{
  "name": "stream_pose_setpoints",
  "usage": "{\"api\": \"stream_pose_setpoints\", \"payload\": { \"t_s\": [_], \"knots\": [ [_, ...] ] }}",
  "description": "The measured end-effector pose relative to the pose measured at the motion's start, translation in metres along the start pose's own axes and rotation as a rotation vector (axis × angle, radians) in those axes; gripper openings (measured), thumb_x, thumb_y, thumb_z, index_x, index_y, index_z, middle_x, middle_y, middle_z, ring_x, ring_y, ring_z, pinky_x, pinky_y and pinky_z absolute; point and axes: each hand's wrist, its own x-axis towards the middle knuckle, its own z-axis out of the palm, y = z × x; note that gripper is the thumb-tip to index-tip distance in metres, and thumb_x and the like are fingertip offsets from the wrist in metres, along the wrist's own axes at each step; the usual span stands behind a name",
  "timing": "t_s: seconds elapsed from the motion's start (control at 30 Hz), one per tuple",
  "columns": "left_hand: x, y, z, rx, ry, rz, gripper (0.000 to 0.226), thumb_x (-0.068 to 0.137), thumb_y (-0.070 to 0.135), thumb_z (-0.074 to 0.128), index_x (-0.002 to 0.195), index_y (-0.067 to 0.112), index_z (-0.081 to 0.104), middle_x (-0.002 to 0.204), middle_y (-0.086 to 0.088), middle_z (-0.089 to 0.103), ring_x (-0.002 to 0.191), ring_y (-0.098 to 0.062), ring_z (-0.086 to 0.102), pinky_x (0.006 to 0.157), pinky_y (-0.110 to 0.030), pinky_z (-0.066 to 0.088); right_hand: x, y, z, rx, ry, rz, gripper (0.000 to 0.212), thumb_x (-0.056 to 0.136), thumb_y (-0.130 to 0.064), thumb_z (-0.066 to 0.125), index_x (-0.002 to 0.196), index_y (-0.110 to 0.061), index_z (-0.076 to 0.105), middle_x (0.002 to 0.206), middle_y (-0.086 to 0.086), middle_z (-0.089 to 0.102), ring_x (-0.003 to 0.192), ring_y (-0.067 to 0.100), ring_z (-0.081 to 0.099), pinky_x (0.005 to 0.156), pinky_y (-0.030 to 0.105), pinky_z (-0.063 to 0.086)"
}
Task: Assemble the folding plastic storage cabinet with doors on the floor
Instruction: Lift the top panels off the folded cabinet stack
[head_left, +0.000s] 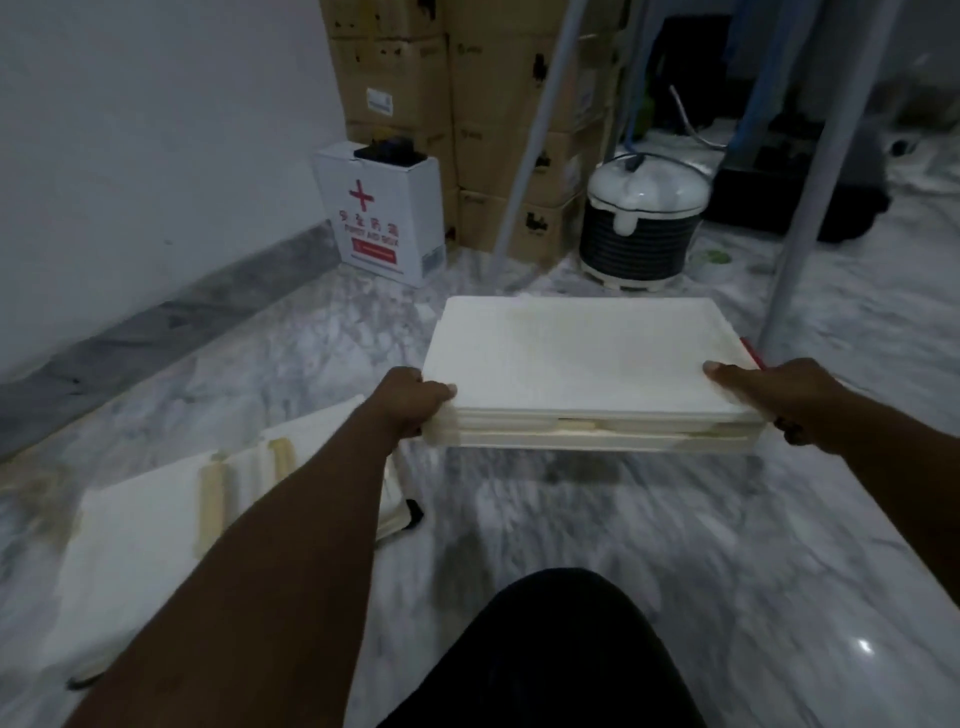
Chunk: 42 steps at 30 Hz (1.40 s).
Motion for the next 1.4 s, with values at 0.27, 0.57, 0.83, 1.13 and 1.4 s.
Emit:
{"api": "stream_pose_setpoints", "payload": {
  "t_s": [0.27, 0.57, 0.83, 1.13, 1.4],
  "knots": [
    [0.034, -0.033, 0.124, 0.131, -0.232, -0.021, 0.057, 0.082, 0.033, 0.072, 0.129, 0.003, 0.062, 0.124, -0.015, 0.066, 0.107, -0.032, 0.065, 0.096, -0.048, 0.054, 0.029, 0.12, -0.048, 0.014, 0.085, 0.228, 0.086, 0.062, -0.065, 0.081, 0.103, 0.008, 0.06, 0.076, 0.015, 0.052, 0.059, 0.024, 0.041, 0.049, 0.029, 0.03],
    [0.042, -0.067, 0.164, 0.249, -0.29, -0.007, 0.054, 0.09, 0.023, 0.069, 0.138, 0.006, 0.052, 0.136, -0.011, 0.06, 0.119, -0.028, 0.058, 0.107, -0.042, 0.045, 0.037, 0.197, -0.03, 0.031, 0.045, 0.393, 0.07, 0.067, -0.06, 0.081, 0.086, 0.002, 0.056, 0.071, 0.012, 0.045, 0.054, 0.02, 0.036, 0.046, 0.025, 0.025],
    [0.04, -0.079, 0.164, 0.369, -0.236, 0.078, 0.049, 0.087, 0.026, 0.073, 0.129, 0.003, 0.06, 0.128, -0.009, 0.065, 0.108, -0.02, 0.061, 0.09, -0.024, 0.046, 0.046, 0.21, -0.008, -0.238, 0.119, 0.245, 0.071, 0.074, -0.065, 0.072, 0.101, 0.0, 0.062, 0.1, 0.019, 0.064, 0.076, 0.032, 0.057, 0.052, 0.031, 0.043],
    [0.052, -0.036, 0.106, 0.427, -0.01, 0.221, 0.04, 0.088, 0.026, 0.07, 0.123, 0.007, 0.067, 0.122, -0.008, 0.069, 0.112, -0.025, 0.064, 0.083, -0.022, 0.043, 0.056, 0.121, 0.015, -0.287, 0.238, 0.082, 0.081, 0.074, -0.071, 0.067, 0.115, -0.001, 0.063, 0.116, 0.021, 0.065, 0.107, 0.041, 0.061, 0.086, 0.043, 0.051],
    [0.092, -0.007, 0.026, 0.573, 0.205, 0.222, 0.049, 0.092, 0.03, 0.064, 0.132, 0.003, 0.054, 0.136, -0.017, 0.057, 0.123, -0.035, 0.054, 0.1, -0.035, 0.042, 0.08, 0.024, 0.074, -0.197, 0.173, -0.117, 0.071, 0.075, -0.063, 0.072, 0.112, -0.003, 0.063, 0.113, 0.019, 0.066, 0.105, 0.039, 0.063, 0.088, 0.041, 0.053]
  ]
}}
